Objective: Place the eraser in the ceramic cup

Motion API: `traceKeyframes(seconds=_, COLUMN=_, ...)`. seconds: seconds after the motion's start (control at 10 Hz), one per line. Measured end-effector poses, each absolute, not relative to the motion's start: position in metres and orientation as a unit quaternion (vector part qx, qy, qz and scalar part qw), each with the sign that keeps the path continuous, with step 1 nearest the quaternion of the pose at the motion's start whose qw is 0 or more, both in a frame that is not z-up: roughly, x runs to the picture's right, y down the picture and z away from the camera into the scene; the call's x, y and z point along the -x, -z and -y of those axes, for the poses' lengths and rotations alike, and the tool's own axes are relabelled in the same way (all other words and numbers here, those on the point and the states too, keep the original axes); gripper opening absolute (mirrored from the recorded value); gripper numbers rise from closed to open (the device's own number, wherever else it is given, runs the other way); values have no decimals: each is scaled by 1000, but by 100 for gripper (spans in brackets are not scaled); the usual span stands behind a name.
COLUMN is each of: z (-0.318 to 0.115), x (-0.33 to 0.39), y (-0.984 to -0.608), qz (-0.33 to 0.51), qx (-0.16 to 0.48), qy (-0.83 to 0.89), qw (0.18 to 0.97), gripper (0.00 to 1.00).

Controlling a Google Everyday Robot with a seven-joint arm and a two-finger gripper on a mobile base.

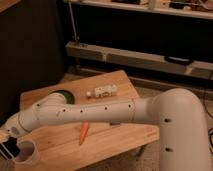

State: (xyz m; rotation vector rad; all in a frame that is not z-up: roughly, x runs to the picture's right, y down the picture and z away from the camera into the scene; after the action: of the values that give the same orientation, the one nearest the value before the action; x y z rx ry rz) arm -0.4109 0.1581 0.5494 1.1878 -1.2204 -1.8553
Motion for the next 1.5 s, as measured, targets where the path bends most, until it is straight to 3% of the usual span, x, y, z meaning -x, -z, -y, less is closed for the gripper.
traceKeyframes(seconds=0.5, z=-161, x=405, y=-572, qz=460, qx=-434, qy=703, qw=325, gripper=1)
traceKeyframes(seconds=0.8, z=-178, x=409, y=-580, qz=468, qx=-427, qy=706, qw=317, gripper=25)
traceKeyframes(seconds=1.3, z=-182, x=394, y=-583, qz=441, qx=-422, qy=718, qw=334, gripper=75)
traceKeyframes(seconds=1.5, z=-184, x=385, y=-589, qz=428, qx=-411, qy=722, qw=355, gripper=80)
